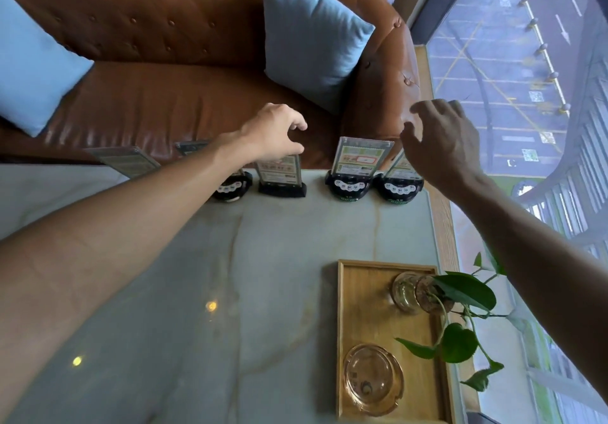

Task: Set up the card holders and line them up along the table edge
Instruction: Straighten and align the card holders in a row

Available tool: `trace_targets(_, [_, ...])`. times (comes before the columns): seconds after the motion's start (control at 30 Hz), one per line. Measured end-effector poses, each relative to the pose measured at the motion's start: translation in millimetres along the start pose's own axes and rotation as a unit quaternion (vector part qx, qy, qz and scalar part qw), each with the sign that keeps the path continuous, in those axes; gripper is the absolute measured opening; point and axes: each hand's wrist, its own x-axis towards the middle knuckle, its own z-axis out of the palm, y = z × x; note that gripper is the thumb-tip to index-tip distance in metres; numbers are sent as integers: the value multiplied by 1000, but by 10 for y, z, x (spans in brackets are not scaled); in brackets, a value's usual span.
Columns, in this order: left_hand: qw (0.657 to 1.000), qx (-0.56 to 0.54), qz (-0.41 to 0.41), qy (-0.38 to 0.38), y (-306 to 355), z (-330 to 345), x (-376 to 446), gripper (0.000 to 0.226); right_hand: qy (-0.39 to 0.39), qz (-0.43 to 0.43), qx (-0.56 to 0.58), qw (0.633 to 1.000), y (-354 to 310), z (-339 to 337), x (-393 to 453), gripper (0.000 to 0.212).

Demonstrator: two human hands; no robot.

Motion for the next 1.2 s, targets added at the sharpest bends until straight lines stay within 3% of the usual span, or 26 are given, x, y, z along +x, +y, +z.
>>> trace_targets(0.13, [999,34,-26,12,-236,-29,-199,33,-22,-53,124,991,-649,66,91,27])
trace_targets(0.27, [997,-4,-70,-43,-318,76,-325,13,-81,-73,137,985,-1143,195,65,31])
trace_targets(0.47, [994,-45,-91,48,-336,259,-415,42,-150,-71,148,975,-1324,260,133,33])
trace_targets(0.6, [997,-29,-49,48,-359,298,-465,7,-237,-92,121,960,-1366,301,209,41])
trace_targets(0.7, [998,-18,-16,52,-420,351,-498,30,-299,-144,92,939,-1431,327,235,55])
trace_targets(0.8, [997,-42,5,71,-467,387,-510,33,-336,-161,102,922,-1473,431,196,33])
trace_targets(0.97, [996,-65,-15,57,-566,352,-529,30,-305,-181,89,931,-1466,577,185,13])
trace_targets(1.07, [996,-54,-24,62,-564,321,-476,14,-293,-177,66,937,-1403,627,231,10])
trace_targets(1.2, [995,-53,-13,81,-465,275,-311,10,-274,-153,60,948,-1249,631,302,15])
